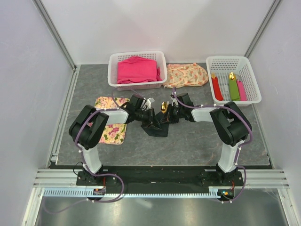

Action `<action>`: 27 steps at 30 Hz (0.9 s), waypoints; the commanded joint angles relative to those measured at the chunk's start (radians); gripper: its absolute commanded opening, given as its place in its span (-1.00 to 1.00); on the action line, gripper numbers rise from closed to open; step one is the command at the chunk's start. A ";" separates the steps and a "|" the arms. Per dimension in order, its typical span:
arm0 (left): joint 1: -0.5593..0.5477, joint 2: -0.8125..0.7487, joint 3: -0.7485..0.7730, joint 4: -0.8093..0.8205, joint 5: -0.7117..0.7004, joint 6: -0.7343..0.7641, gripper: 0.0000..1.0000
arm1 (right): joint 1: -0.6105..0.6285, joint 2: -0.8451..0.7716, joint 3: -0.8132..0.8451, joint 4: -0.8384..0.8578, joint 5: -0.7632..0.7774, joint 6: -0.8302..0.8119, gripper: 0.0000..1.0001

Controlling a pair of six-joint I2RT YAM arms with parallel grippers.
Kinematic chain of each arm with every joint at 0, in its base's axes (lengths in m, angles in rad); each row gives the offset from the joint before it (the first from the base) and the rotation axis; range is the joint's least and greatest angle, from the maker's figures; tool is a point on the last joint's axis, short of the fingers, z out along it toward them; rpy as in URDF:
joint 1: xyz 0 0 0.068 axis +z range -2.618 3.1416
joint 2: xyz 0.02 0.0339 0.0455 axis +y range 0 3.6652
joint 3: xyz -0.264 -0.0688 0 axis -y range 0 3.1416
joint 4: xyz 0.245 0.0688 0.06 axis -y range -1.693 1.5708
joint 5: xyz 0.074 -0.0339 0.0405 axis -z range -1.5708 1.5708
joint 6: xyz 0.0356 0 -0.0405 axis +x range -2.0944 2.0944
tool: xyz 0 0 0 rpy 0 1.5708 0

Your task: Place the utensils on the paper napkin and roll it up

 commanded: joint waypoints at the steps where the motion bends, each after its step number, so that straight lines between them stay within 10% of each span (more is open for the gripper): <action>1: 0.010 0.073 -0.011 -0.009 -0.053 -0.032 -0.64 | 0.003 0.024 -0.032 -0.039 0.032 -0.009 -1.00; 27: 0.010 0.122 0.055 -0.223 -0.185 0.083 -0.88 | 0.012 -0.046 0.002 -0.099 -0.028 0.007 -0.89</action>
